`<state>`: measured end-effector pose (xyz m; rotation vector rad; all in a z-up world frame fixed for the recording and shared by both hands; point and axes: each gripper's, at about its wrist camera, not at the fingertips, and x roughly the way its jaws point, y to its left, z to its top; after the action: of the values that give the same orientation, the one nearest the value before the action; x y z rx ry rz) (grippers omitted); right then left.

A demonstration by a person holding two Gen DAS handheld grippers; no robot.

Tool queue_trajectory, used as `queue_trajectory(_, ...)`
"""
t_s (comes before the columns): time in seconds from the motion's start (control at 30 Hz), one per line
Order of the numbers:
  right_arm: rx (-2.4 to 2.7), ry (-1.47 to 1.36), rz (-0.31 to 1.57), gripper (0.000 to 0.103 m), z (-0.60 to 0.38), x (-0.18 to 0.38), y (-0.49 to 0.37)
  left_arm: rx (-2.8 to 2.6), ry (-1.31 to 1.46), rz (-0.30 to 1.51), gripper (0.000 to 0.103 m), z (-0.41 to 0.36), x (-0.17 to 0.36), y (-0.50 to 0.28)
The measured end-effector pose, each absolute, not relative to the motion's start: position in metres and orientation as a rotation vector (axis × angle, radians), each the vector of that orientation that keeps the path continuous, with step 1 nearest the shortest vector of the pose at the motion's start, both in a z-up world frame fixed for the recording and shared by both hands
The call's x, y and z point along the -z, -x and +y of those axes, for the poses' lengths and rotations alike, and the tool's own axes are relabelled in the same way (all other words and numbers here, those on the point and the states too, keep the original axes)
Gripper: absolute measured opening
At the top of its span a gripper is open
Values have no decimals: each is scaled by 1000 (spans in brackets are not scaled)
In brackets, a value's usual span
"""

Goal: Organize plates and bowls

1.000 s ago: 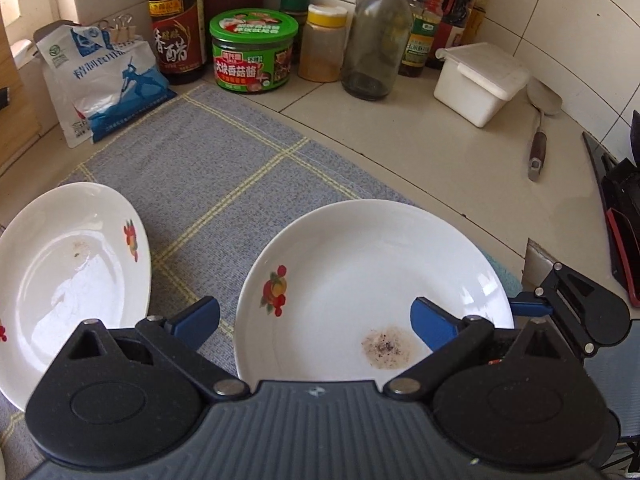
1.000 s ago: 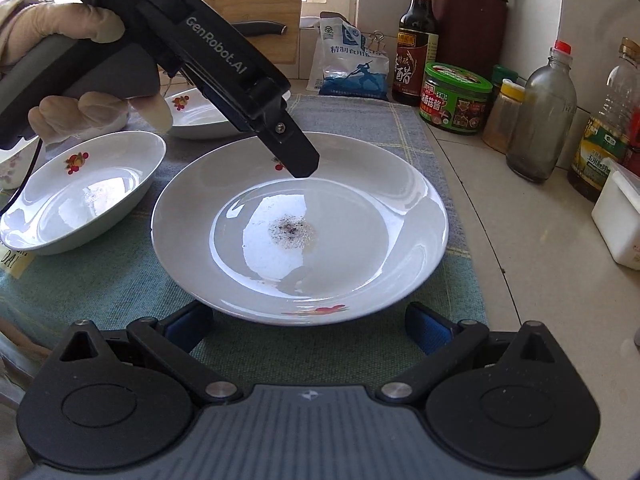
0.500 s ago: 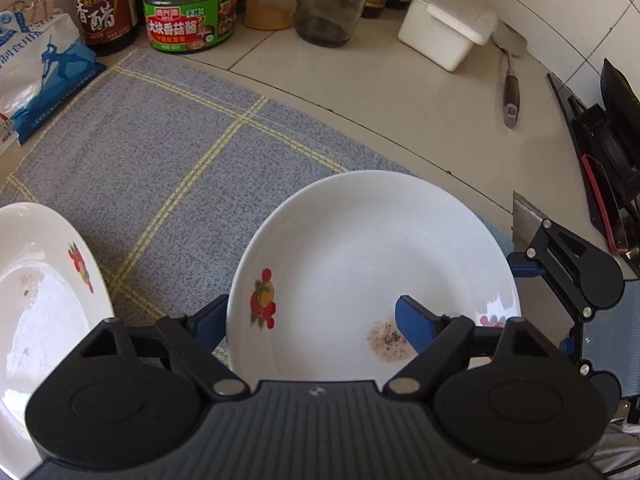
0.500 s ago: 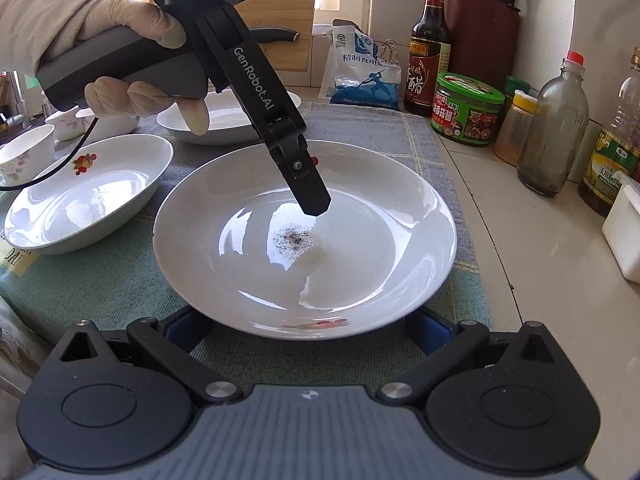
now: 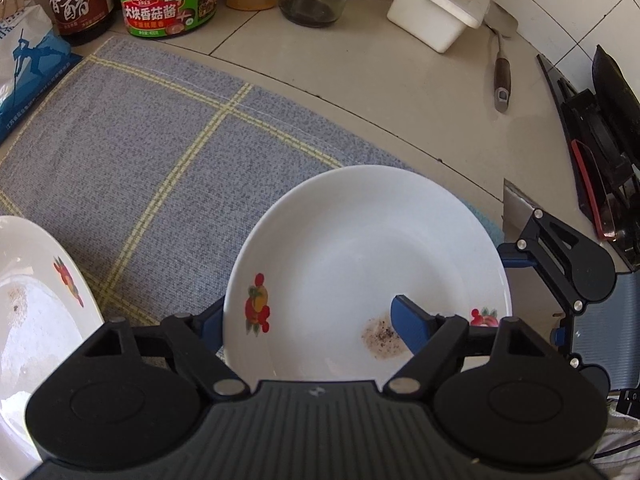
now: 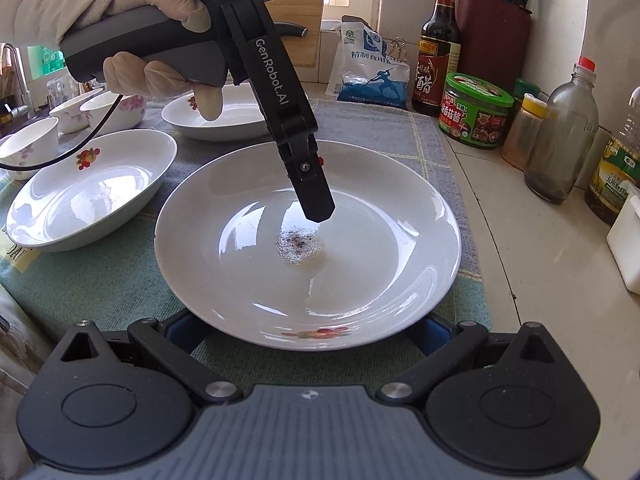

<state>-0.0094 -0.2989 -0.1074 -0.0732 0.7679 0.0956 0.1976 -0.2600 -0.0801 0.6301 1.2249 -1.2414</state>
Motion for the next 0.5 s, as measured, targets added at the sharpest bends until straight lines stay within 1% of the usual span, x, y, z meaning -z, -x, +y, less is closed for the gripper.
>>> queue_trajectory(0.23, -97, 82, 792, 103, -300, 103, 4, 1238, -615, 1216, 82, -260, 77, -199)
queue_trajectory(0.5, -101, 112, 769, 103, -312, 93, -10, 1228, -592, 1178, 81, -268, 67, -214)
